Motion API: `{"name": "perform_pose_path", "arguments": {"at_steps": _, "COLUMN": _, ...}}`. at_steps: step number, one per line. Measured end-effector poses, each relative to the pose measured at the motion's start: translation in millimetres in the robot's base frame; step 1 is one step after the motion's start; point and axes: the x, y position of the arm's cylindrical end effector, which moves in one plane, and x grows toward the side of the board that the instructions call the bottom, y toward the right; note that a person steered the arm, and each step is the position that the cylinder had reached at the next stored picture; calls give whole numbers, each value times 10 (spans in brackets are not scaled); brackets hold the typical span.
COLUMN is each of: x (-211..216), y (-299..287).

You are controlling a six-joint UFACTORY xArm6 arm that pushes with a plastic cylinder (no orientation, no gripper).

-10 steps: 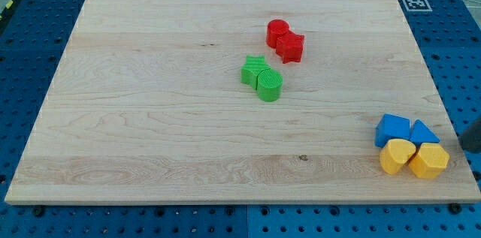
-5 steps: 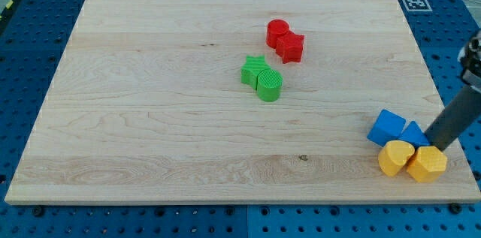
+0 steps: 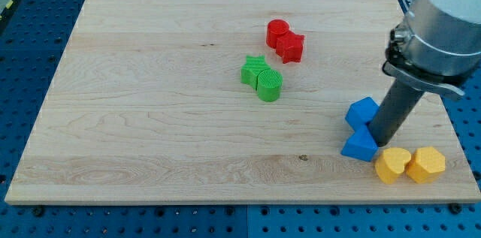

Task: Push the blue triangle below the green blocks

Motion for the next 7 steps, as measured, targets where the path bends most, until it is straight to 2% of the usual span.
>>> {"name": "perform_pose_path", "arguments": {"at_steps": 7, "x": 37, "y": -336}}
